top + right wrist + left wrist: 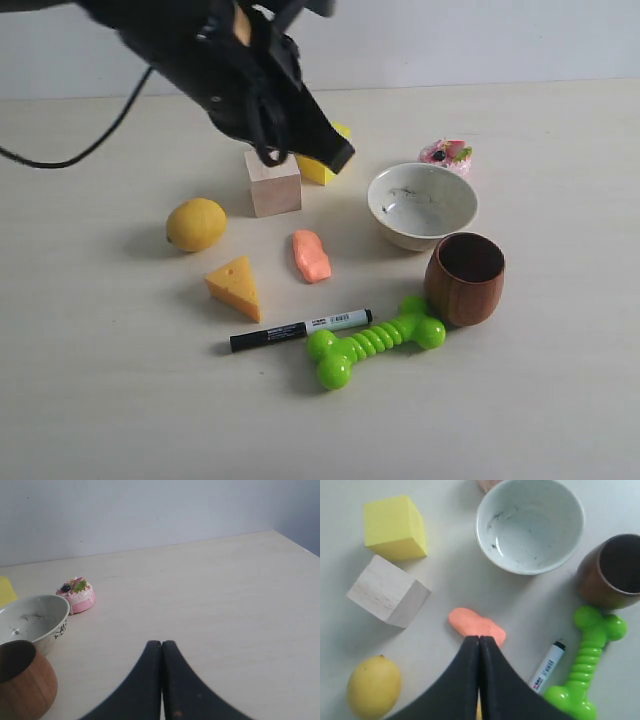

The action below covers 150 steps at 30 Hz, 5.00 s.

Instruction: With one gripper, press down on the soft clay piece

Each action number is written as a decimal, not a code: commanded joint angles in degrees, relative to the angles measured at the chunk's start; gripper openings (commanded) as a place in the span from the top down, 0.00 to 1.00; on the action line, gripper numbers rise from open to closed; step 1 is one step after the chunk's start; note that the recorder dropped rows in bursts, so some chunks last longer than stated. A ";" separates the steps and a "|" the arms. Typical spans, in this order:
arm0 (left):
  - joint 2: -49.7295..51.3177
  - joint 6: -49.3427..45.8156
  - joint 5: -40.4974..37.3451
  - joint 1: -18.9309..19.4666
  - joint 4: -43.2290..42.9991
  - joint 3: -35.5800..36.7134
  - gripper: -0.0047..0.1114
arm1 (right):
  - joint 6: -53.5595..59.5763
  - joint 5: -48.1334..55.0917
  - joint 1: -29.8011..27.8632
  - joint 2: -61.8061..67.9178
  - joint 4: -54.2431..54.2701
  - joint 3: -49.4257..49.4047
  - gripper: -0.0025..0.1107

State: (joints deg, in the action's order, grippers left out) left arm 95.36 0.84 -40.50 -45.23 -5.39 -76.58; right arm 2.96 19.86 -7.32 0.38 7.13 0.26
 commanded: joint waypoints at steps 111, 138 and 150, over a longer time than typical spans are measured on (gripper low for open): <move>-95.36 6.89 19.80 45.12 4.28 76.58 0.96 | 0.00 -0.22 -0.35 -0.38 0.02 -0.26 0.98; -95.36 6.89 19.80 45.12 4.28 76.58 0.96 | 0.00 -0.14 -0.35 -0.38 0.02 -0.26 0.98; -95.36 6.79 19.81 45.12 4.28 76.58 0.96 | 0.00 -0.14 -0.35 -0.38 0.02 -0.26 0.98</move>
State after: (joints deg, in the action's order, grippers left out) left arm 0.35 7.98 -21.00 -0.18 -1.28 0.02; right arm 2.96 19.86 -7.32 0.38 7.13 0.26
